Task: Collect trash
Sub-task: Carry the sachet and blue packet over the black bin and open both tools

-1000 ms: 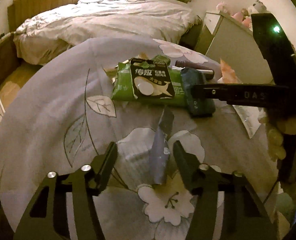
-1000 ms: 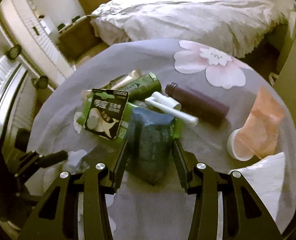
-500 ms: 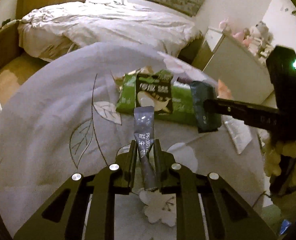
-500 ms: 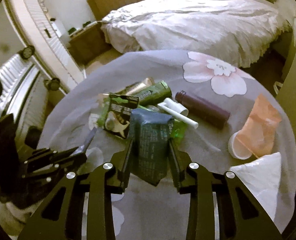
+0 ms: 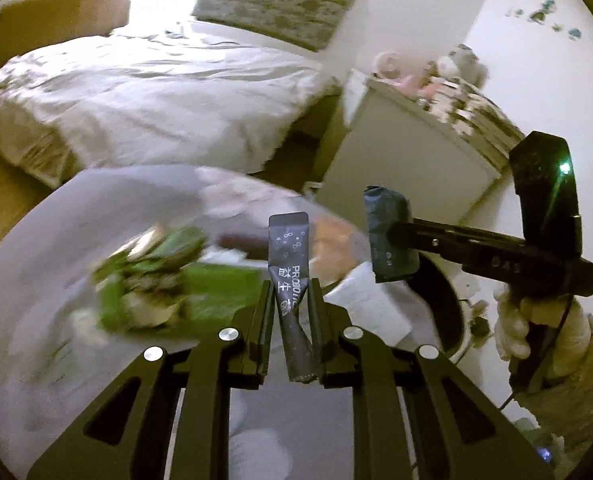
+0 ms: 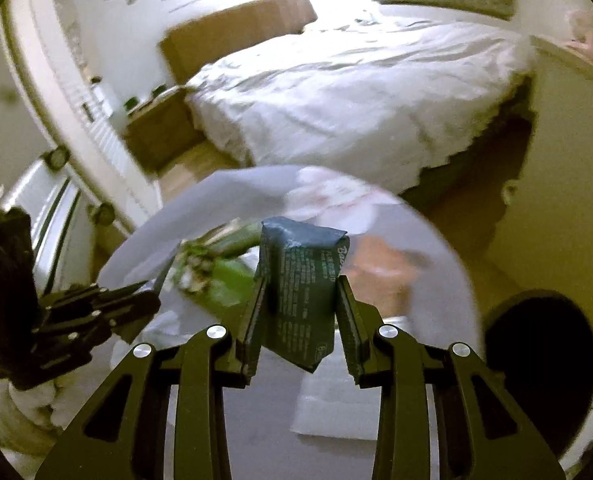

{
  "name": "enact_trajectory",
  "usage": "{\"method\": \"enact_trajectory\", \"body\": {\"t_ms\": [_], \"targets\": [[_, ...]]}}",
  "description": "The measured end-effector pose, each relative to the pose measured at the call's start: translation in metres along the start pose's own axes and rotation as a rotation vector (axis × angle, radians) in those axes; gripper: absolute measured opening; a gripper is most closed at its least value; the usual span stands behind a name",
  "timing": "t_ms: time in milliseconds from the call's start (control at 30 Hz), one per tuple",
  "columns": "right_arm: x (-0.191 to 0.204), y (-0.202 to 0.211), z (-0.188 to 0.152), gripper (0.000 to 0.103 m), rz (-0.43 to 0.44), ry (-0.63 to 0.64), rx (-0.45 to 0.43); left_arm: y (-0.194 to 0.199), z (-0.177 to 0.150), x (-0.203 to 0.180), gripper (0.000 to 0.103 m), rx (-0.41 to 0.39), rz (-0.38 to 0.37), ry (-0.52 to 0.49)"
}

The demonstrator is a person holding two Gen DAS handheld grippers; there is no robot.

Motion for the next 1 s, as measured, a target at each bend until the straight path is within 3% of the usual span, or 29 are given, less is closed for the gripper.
{"method": "enact_trajectory", "body": {"t_ms": [200,500,1000], "targets": [[-0.075,0.030,-0.020,0.034,-0.099,-0.101,-0.024,-0.048,0.006,-0.056,0.018,0.055,-0.089,-0.052],[-0.173,0.048,-0.076,0.034,-0.216,-0.276,-0.011,-0.116,-0.004,-0.135,0.018,0.161,-0.193,-0.120],[-0.241,0.036,-0.136,0.034,-0.275,-0.432,0.046,-0.173,-0.031,-0.184,0.018,0.273,-0.215,-0.181]]}}
Point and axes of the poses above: each gripper's, at about its wrist camera, not at the fingertips, and y roughly against the way its jaws point, x to its left, z to its top, the point moved 7 cm from there along -y, roughly the way its jaws point, and after that the axes turned 9 degrees about y, right-handed, at the moved point
